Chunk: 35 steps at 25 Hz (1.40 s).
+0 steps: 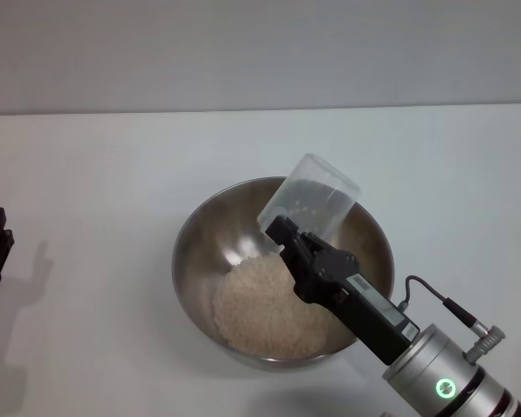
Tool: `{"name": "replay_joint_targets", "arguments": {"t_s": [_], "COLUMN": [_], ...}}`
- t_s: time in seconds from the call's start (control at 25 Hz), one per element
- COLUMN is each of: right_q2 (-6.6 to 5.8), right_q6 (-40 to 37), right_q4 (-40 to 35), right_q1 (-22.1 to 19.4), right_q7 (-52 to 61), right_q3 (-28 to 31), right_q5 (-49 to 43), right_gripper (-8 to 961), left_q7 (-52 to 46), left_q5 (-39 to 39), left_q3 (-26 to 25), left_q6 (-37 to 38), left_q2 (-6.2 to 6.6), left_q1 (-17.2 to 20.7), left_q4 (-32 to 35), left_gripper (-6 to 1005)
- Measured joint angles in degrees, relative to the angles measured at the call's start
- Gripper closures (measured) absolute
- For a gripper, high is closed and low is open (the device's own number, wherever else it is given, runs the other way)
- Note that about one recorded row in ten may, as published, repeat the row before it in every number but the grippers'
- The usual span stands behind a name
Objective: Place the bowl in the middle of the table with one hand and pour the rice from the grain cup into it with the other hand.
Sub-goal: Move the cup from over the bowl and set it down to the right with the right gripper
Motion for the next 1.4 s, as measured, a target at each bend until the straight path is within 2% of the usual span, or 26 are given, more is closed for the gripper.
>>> {"name": "replay_joint_targets", "arguments": {"t_s": [0.24, 0.48, 0.88, 0.96, 1.24, 1.4], "right_q2": [0.00, 0.00, -0.23, -0.50, -0.59, -0.58], "right_q6": [-0.11, -4.18, -11.95, -14.70, -18.19, -18.21], "right_q4": [1.25, 5.62, 7.40, 5.67, -8.40, -17.96], "right_q1": [-0.20, -2.42, -6.41, -6.52, -6.20, -4.61], "right_q7": [2.87, 22.58, 68.48, 81.53, 128.54, 149.87], "right_q3": [0.67, 4.29, 11.79, 12.35, 17.10, 18.26], "right_q5": [-0.02, 0.30, 3.88, 5.19, 5.74, 5.73], "right_gripper": [943, 939, 929, 927, 920, 916], "left_q7": [0.00, 0.00, 0.00, 0.00, 0.00, 0.00], "left_q5": [0.02, -0.01, 0.03, 0.06, 0.32, 0.40], "left_q3": [0.03, 0.11, 0.20, 0.20, 0.20, 0.20], "left_q6": [0.00, 0.00, 0.18, 0.19, 0.32, 0.35], "left_q2": [0.00, 0.00, 0.00, 0.00, 0.00, 0.00], "left_q1": [0.07, -0.03, -0.16, -0.17, -0.19, -0.19], "left_q4": [-0.10, -0.19, -0.21, -0.20, -0.27, -0.30], "left_gripper": [245, 246, 246, 246, 245, 245]}}
